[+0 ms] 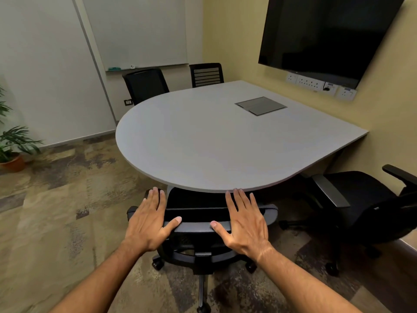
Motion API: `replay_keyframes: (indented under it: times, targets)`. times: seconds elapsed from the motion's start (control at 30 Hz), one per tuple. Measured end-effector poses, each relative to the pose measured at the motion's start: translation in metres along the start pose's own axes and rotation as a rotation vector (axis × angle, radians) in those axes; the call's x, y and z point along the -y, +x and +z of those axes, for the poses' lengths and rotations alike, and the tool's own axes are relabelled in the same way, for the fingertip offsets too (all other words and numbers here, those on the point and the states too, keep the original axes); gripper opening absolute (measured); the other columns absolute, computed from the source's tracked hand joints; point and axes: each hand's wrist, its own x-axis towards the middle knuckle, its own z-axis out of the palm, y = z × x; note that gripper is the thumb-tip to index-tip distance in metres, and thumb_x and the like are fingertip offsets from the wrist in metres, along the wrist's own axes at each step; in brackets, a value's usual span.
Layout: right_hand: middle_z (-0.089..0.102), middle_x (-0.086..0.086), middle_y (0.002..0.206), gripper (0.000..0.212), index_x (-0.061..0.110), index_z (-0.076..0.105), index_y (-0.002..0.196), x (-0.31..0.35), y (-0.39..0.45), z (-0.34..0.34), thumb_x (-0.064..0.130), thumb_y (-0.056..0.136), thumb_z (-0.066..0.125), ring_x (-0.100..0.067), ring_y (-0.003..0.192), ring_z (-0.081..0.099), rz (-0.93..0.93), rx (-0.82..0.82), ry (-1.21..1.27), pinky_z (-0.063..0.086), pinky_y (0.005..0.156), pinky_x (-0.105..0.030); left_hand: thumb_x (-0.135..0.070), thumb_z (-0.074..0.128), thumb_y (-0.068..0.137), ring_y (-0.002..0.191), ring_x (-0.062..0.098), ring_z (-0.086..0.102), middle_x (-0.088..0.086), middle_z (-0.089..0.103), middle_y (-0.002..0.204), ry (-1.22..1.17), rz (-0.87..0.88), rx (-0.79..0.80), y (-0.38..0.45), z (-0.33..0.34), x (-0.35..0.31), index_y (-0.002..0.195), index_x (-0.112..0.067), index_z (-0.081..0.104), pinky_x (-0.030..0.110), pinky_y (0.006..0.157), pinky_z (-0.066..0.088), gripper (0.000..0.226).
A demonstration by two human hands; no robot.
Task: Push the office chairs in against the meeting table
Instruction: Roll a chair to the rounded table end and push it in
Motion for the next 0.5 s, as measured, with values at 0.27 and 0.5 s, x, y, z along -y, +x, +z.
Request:
replay_keyframes:
  times: [0.27, 0.5]
  targets:
    - [0.013, -0.020, 0.161, 0.100, 0.009, 0.011, 0.155, 0.031, 0.041, 0.014, 0.081, 0.085, 0.007, -0.029, 0.150, 0.003, 0.040, 0.011, -0.012, -0.002, 0.121, -0.049, -0.087, -0.021, 0.064, 0.151, 0.023, -0.012, 0.018, -0.014, 0.161, 0.016, -0.005, -0.048, 0.028, -0.004, 0.039, 0.152, -0.004, -0.010, 0.033, 0.122, -0.007, 0.121]
    - [-0.001, -0.023, 0.161, 0.104, 0.009, -0.002, 0.155, 0.071, 0.081, 0.031, 0.083, 0.081, 0.004, -0.032, 0.149, -0.012, 0.129, 0.052, 0.038, -0.008, 0.119, -0.053, -0.089, -0.015, 0.067, 0.152, 0.023, -0.003, 0.017, 0.000, 0.163, 0.051, 0.025, -0.063, 0.070, -0.014, 0.094, 0.155, -0.006, 0.000, 0.035, 0.123, -0.002, 0.121]
